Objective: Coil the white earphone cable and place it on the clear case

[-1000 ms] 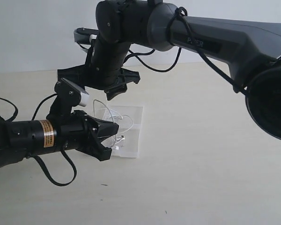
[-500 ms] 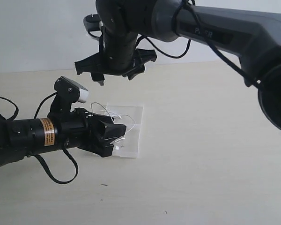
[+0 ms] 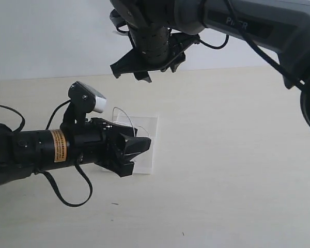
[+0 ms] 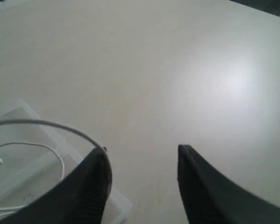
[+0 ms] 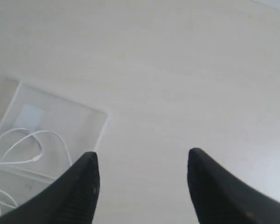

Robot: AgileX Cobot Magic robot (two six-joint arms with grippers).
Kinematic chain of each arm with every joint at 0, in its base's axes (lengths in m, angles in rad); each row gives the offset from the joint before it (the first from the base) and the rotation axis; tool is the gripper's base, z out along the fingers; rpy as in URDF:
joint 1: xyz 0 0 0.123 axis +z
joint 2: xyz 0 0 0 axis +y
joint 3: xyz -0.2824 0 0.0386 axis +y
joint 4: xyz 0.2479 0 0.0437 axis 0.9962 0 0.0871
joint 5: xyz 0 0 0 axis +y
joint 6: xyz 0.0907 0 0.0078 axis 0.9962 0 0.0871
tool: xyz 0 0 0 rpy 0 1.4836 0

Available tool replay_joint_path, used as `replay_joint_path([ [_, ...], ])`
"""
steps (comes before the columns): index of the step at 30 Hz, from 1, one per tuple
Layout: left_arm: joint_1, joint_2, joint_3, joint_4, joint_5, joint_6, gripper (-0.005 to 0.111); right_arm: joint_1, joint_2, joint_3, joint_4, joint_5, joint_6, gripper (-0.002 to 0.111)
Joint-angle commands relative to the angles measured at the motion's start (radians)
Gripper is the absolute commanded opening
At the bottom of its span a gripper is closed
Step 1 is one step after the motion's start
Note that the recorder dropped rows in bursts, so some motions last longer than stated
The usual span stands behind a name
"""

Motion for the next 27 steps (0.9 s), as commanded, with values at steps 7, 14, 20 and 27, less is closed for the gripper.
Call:
replay_joint_path([
  [7, -0.003, -0.080, -0.004, 0.261, 0.244, -0.288, 0.045, -0.017, -0.010, -0.005, -0.040, 0.026, -0.089, 0.054],
  [14, -0.003, -0.080, -0.023, 0.261, 0.256, -0.318, 0.038, -0.022, -0.010, -0.005, -0.040, 0.026, -0.158, 0.026],
  [20, -0.003, -0.115, -0.058, 0.314, 0.265, -0.398, 0.032, -0.076, -0.010, -0.005, -0.017, 0.026, -0.185, 0.000],
  [27, -0.003, -0.216, -0.059, 0.403, 0.455, -0.503, 0.032, -0.145, -0.038, -0.005, 0.141, 0.026, -0.229, 0.000],
])
